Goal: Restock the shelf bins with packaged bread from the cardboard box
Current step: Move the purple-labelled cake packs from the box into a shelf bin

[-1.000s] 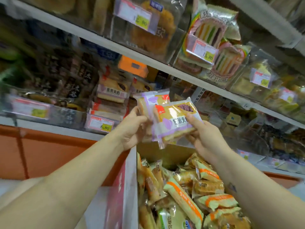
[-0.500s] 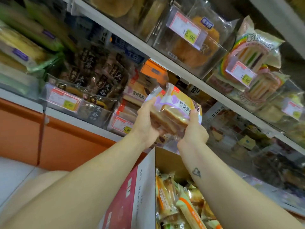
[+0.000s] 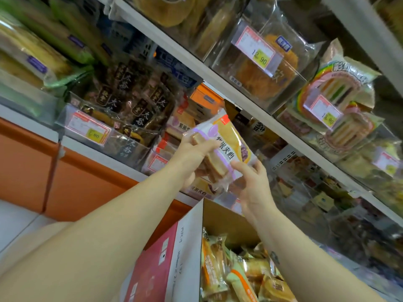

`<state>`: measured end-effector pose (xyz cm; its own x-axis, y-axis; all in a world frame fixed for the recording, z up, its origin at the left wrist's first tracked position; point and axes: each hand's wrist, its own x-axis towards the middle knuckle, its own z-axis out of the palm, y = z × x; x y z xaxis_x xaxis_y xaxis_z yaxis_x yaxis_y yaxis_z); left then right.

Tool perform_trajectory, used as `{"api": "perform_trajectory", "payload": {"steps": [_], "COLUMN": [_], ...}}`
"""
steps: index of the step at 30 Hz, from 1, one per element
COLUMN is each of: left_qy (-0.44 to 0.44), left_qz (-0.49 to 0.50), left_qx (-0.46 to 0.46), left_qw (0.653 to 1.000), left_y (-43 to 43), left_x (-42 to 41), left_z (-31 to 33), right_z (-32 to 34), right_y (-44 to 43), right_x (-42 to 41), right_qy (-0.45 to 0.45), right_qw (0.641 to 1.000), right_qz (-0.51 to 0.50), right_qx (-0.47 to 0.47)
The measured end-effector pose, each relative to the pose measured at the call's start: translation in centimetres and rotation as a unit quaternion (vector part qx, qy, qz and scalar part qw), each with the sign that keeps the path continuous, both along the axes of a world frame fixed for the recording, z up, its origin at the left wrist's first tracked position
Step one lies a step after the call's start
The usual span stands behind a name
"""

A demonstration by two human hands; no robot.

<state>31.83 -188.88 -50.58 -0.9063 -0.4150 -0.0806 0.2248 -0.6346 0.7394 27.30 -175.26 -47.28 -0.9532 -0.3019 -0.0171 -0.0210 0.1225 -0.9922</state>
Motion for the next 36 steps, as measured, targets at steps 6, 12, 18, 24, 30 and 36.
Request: {"api": "perform_trajectory", "payload": {"steps": [6, 12, 18, 24, 30, 36], "left_qy": [-0.006, 0.022, -0.006, -0.141, -0.180, -0.226], "left_qz": [-0.041, -0.141, -0.035, 0.144, 0.123, 0.038], "left_qx": [-0.143, -0.218, -0.350, -0.534, -0.634, -0.667], "left_qw": [0.989, 0.965, 0.936, 0.821, 0.742, 0.708], "left_y": [-2.6, -3.6, -4.6, -5.7, -6.3, -6.5], "left_x": [0.9, 1.6, -0.4, -2.3, -4.3, -5.6], "left_z": [0.6, 0.4, -0.3, -0.5, -1.4, -1.9], "right_z": [3.6, 2.0, 1.7, 1.6, 0.5, 2.7], "right_y": [0.7, 0.1, -1.4, -4.3, -7.5, -7.8], "right_x": [-3.2, -3.3, -4.6, -9.9, -14.1, -14.2], "right_qy": [0.103, 0.007, 0.191, 0.354, 0.358, 0.371], "right_qw": [0.947, 0.926, 0.936, 0.869, 0.731, 0.651], "right_qz": [0.193, 0.317, 0.192, 0.060, 0.007, -0.001], "right_qx": [0.236, 0.204, 0.227, 0.340, 0.581, 0.663]}}
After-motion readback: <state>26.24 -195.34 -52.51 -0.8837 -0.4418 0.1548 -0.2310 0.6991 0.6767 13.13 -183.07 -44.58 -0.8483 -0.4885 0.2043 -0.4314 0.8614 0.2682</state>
